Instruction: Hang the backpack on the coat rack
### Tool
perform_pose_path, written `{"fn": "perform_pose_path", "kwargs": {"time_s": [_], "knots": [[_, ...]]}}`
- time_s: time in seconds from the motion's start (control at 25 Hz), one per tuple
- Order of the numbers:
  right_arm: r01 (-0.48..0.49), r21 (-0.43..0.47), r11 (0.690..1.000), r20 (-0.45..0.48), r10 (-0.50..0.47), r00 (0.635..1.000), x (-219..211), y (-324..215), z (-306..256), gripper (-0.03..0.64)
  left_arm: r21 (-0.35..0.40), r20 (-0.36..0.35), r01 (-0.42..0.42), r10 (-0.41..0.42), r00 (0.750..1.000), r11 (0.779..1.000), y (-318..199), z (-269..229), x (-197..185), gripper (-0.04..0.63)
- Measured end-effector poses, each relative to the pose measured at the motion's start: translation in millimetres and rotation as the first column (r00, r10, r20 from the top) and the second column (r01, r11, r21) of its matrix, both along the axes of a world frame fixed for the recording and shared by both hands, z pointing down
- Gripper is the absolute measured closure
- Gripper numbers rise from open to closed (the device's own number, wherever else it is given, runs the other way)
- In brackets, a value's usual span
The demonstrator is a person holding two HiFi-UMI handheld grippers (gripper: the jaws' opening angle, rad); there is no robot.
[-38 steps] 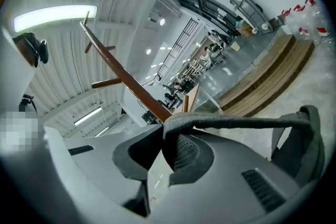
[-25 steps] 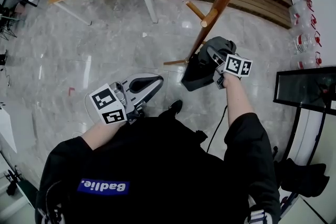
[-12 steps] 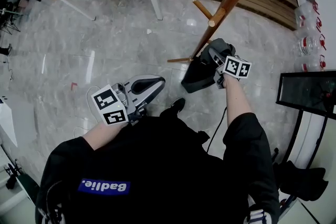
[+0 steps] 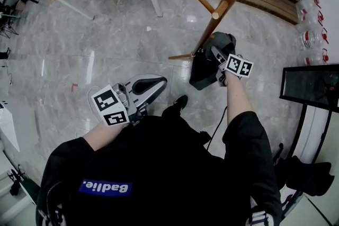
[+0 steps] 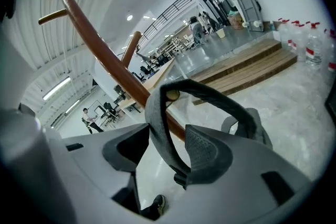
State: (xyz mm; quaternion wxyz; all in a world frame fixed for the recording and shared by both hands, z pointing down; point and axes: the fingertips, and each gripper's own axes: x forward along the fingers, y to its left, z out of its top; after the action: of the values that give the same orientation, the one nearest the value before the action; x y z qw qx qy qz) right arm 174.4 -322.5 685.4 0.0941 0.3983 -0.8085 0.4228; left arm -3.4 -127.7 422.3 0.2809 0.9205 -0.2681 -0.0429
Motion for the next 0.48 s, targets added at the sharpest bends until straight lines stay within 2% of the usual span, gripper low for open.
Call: {"fn": "perform_pose_path", "kwargs": {"time_s": [0.12, 0.24, 0.36, 0.48], "knots": [[-0.064, 0.056, 0.996, -0.049, 0.067, 0.997, 16, 11, -6, 0.419, 0.012, -0.014, -0.033, 0.033, 0.999, 0.999, 5, -3, -5, 0.603], [-0.143, 0.105, 0.984, -0.049, 0.149, 0.988, 23, 36, -27, 0.419, 0.028, -0.035, -0.078, 0.079, 0.996, 0.997, 14, -8, -17, 0.603], [-0.196, 0.125, 0.973, -0.038, 0.202, 0.979, 11, 70, -48, 0.419, 0.032, -0.05, -0.132, 0.134, 0.99, 0.991, 23, -9, -35, 0.603], [-0.265, 0.14, 0.954, 0.028, 0.263, 0.964, -18, 112, -75, 0.419, 0.029, -0.038, -0.189, 0.19, 0.981, 0.982, 32, -7, -56, 0.603]]}}
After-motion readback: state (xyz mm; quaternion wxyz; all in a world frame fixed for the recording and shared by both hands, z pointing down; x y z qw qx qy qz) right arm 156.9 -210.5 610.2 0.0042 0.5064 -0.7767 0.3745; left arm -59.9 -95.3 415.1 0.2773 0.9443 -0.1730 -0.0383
